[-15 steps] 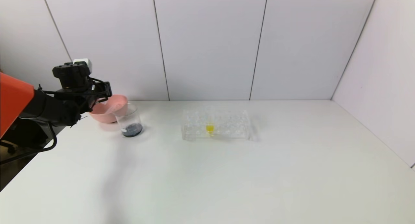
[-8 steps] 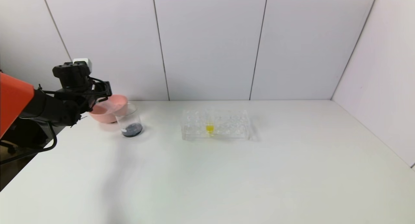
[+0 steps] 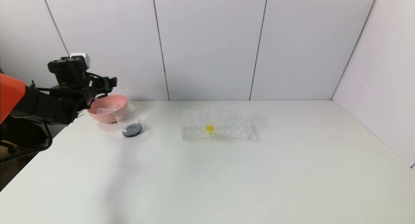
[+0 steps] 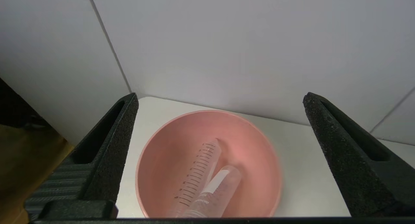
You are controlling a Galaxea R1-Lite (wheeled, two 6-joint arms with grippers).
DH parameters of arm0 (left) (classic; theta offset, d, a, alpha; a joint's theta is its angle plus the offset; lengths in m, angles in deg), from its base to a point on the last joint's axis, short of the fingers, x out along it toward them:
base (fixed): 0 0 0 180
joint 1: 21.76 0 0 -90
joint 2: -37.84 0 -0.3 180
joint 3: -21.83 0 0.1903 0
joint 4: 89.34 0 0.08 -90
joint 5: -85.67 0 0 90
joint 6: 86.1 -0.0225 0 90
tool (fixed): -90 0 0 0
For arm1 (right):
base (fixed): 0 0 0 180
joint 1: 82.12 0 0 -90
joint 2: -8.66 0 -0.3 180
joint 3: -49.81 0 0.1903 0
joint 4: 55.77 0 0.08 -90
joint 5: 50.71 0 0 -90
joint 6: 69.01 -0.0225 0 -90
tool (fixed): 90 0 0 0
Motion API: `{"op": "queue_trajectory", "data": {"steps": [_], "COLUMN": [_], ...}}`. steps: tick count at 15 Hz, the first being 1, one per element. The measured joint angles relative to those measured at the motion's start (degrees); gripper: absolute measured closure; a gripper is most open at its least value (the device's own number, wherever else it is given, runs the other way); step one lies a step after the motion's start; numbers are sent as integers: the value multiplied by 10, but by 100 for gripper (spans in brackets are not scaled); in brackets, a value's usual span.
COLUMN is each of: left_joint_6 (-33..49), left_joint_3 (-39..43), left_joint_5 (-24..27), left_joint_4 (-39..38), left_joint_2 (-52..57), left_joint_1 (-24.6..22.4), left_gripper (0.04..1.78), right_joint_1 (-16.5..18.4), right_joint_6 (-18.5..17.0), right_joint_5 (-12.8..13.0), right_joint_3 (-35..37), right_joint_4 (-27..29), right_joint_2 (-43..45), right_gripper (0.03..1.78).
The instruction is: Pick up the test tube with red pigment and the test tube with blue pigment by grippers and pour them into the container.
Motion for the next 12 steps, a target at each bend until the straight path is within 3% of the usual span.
{"op": "queue_trajectory", "data": {"steps": [3, 8, 12], "left_joint_6": [1, 1, 2], "left_joint_3": [31, 151, 248], "left_joint_5": [49, 137, 143], "left_joint_4": [16, 25, 27], "left_joint_2": [45, 150, 266], "left_joint_1": [33, 68, 69], "left_gripper": [5, 6, 6], "right_joint_1": [0, 0, 0], "right_joint_6": [0, 0, 0], "right_joint_5": [0, 0, 0], "right_joint_3": [0, 0, 0], "right_joint_4": [0, 0, 0], "right_joint_2": [0, 0, 0], "right_gripper": [4, 4, 4]}}
